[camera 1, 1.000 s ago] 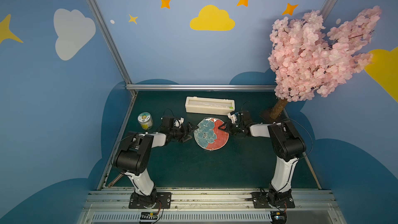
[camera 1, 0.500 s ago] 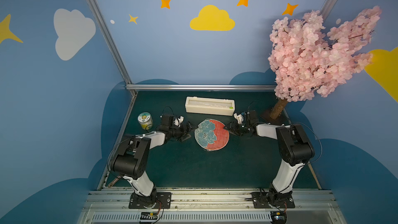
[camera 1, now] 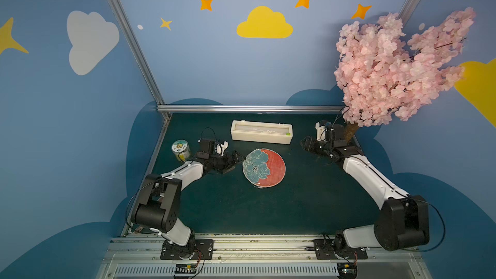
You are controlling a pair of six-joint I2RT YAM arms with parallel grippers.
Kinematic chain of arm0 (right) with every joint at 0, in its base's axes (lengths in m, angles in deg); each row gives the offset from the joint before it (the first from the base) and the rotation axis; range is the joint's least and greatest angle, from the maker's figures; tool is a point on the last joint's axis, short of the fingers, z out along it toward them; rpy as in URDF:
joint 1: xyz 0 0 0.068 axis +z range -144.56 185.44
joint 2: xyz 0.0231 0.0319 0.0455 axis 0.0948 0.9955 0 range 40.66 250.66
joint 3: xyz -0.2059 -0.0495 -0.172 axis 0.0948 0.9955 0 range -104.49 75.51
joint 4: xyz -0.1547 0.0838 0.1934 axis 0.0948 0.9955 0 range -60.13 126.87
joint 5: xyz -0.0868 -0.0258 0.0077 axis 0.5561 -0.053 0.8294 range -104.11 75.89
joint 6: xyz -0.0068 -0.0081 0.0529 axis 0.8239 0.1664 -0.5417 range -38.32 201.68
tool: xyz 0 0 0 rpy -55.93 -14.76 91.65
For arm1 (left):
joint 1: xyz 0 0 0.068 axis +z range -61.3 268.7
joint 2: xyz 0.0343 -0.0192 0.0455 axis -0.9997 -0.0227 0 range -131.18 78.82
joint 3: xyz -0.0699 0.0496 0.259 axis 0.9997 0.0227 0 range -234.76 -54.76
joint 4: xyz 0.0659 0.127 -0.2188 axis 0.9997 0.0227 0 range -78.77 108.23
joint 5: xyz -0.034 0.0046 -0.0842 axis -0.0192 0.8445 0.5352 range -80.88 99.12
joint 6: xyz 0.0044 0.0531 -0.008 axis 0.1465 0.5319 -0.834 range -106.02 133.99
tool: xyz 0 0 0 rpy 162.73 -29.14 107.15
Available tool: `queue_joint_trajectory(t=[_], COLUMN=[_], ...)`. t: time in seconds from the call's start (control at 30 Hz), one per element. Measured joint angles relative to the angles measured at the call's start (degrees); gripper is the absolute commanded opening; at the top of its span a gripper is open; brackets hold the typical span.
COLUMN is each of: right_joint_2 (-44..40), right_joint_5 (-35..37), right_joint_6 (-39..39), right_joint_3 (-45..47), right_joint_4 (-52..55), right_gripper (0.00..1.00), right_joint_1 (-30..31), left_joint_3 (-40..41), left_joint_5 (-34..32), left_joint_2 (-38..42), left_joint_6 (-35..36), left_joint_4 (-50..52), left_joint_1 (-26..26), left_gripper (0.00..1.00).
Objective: Wrap the plate with plastic wrap
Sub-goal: Reset both arms
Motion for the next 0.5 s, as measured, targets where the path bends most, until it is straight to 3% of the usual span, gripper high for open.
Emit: queue_joint_trajectory(t=[0.17,0.3,0.43,0.5], right_joint_2=[-4.48,-3.56,0.15,1.86], right_joint_5=[14.49,20.83,26.82,28.98], right_joint_6=[1.60,7.19,12.90,15.04], right_joint_3=[7.76,15.96,20.63,22.14], right_joint_4=[-3.61,-9.70,-15.08,-18.45], right_gripper=[0.54,0.59,0.74,0.93], right_joint_1=[-0.39,-0.83,-1.18,-1.53], left_joint_3=[0.02,0.42,1.60,2.21], left_joint_5=[-3.91,-5.51,-5.86,-5.81], left_joint_2=[2.47,3.48,3.54,3.54], left_joint_6=[3.80,4.46,4.42,4.17], left_joint_4=[2.93,2.34,1.62,1.27], left_joint_1=[0.00,-0.33,-0.81,-1.01], left_gripper=[1.00,1.00,1.00,1.00])
